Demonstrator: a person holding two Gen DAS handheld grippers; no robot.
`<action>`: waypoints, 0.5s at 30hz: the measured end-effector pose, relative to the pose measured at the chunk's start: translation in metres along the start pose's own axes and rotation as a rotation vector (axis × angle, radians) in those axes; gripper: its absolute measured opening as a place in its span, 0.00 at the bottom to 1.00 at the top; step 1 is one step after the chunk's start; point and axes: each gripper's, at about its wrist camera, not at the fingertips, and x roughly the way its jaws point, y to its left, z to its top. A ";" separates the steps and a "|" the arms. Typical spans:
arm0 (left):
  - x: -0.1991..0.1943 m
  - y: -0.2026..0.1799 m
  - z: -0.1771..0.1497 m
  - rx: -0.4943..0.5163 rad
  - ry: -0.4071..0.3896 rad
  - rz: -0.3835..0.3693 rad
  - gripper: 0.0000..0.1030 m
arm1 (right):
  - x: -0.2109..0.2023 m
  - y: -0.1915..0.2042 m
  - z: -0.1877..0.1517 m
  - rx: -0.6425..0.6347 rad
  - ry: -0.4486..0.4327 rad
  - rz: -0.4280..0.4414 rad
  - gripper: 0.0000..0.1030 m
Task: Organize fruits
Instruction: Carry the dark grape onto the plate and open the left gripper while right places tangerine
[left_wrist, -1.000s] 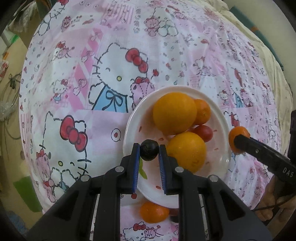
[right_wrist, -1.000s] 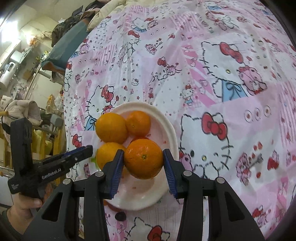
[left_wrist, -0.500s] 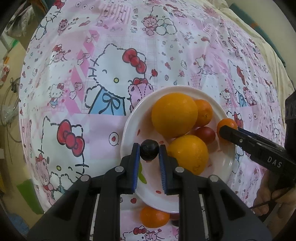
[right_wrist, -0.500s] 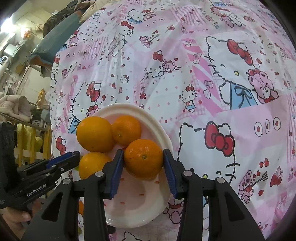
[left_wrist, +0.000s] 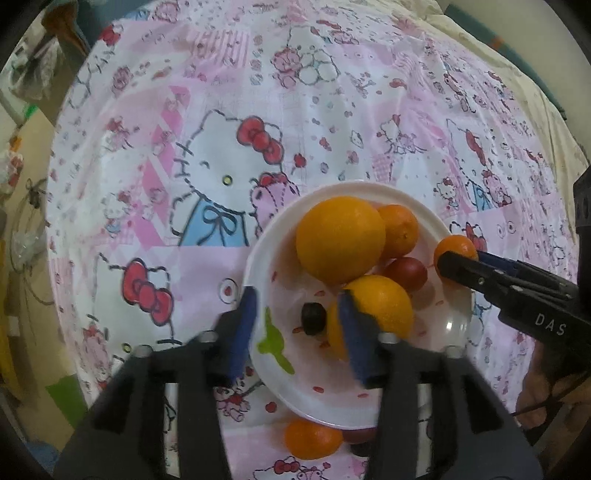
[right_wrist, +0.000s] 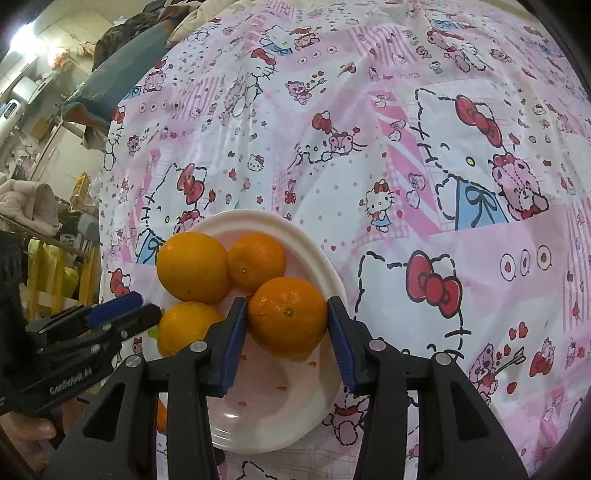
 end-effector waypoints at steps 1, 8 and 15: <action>-0.001 -0.001 0.000 0.006 -0.007 0.002 0.53 | 0.000 0.000 0.000 0.000 0.000 0.000 0.46; -0.010 0.001 -0.001 0.006 -0.031 0.005 0.64 | -0.014 0.001 0.003 0.000 -0.046 0.013 0.60; -0.018 0.006 -0.004 -0.015 -0.055 -0.012 0.64 | -0.026 0.005 0.001 -0.003 -0.063 0.028 0.60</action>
